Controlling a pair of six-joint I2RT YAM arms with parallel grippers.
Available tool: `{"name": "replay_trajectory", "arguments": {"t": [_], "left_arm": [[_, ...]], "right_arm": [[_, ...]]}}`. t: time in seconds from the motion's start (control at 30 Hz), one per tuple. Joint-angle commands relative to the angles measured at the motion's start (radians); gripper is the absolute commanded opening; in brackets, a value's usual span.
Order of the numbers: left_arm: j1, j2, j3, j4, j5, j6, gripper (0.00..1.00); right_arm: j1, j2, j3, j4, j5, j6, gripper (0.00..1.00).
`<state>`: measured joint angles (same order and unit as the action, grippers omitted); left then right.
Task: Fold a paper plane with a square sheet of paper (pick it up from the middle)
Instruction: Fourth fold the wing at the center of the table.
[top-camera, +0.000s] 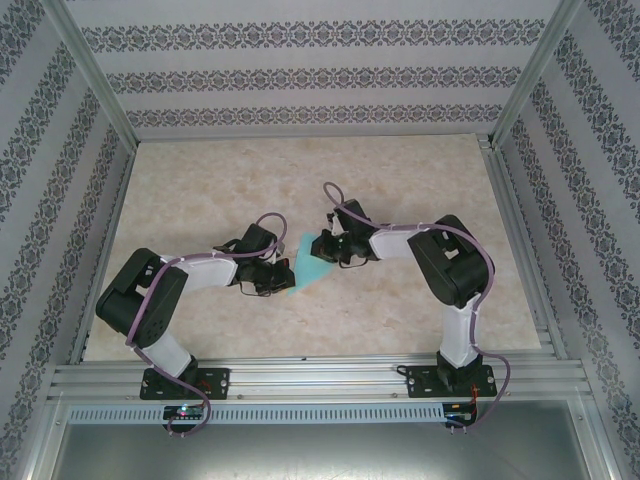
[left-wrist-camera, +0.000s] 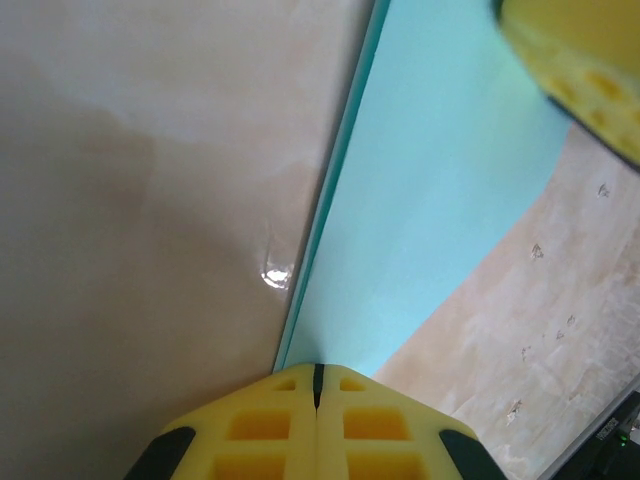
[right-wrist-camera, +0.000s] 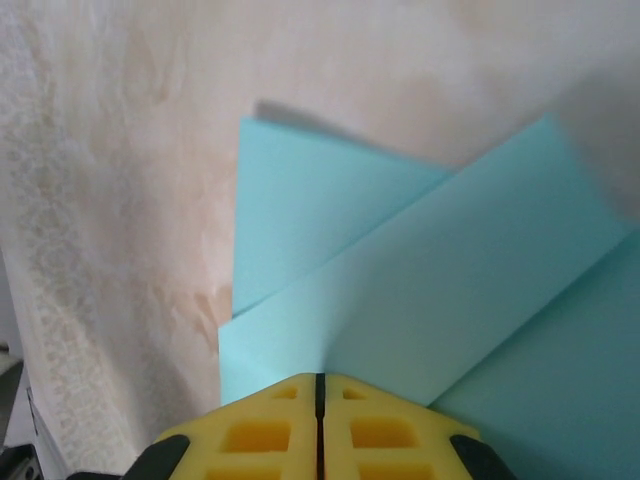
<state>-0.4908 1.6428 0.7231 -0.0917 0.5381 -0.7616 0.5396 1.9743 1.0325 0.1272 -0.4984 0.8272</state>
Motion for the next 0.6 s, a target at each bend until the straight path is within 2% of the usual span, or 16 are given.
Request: {"name": "replay_trajectory", "arguments": {"t": [0.0, 0.23, 0.57], "left_arm": [[-0.009, 0.013, -0.031, -0.146, -0.053, 0.022, 0.02], [-0.01, 0.015, -0.029, -0.148, -0.058, 0.021, 0.02], [-0.011, 0.018, -0.027, -0.146, -0.059, 0.023, 0.02]], "right_arm": [[-0.042, 0.03, 0.032, -0.005, 0.087, -0.048, 0.09], [0.052, -0.1, -0.02, 0.002, 0.071, -0.033, 0.1], [0.167, -0.079, -0.088, 0.076, 0.096, 0.052, 0.09]]}}
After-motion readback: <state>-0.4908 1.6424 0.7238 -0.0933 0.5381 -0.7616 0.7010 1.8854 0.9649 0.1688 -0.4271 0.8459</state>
